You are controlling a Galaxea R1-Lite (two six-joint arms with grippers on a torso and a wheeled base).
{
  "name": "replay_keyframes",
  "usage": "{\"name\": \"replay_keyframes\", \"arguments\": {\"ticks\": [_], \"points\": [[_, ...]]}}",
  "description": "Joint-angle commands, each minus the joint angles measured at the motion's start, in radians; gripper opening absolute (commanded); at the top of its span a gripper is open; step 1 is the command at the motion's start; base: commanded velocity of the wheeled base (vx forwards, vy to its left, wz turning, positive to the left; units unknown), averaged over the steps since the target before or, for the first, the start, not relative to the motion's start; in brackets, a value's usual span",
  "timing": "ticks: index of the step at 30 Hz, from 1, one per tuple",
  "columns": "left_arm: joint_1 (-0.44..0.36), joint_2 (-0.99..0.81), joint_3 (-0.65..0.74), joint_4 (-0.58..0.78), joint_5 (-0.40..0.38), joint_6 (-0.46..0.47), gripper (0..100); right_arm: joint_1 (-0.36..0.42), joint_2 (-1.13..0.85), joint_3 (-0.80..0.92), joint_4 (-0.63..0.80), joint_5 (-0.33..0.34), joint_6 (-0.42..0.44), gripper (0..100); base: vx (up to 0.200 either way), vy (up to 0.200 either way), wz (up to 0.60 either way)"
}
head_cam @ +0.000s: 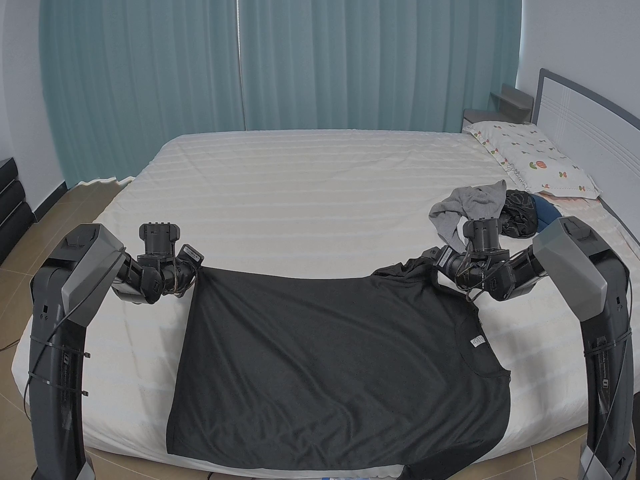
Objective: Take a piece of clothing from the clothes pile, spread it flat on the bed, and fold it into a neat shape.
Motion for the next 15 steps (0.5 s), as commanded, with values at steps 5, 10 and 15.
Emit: {"name": "replay_keyframes", "arguments": {"ticks": [5,10,15], "points": [[0.000,-0.006,0.003,0.002,-0.001,-0.004,0,0.007,0.100,-0.109,0.022,-0.004,-0.062,0,0.000,0.000,0.00],[0.000,-0.001,0.003,-0.001,-0.001,-0.001,0,-0.013,0.105,-0.161,0.012,-0.004,-0.067,0,0.000,0.000,0.00],[-0.005,0.002,0.000,-0.004,0.001,0.000,0,-0.035,0.106,-0.224,0.002,-0.033,-0.056,0,0.000,0.000,0.00]]}}
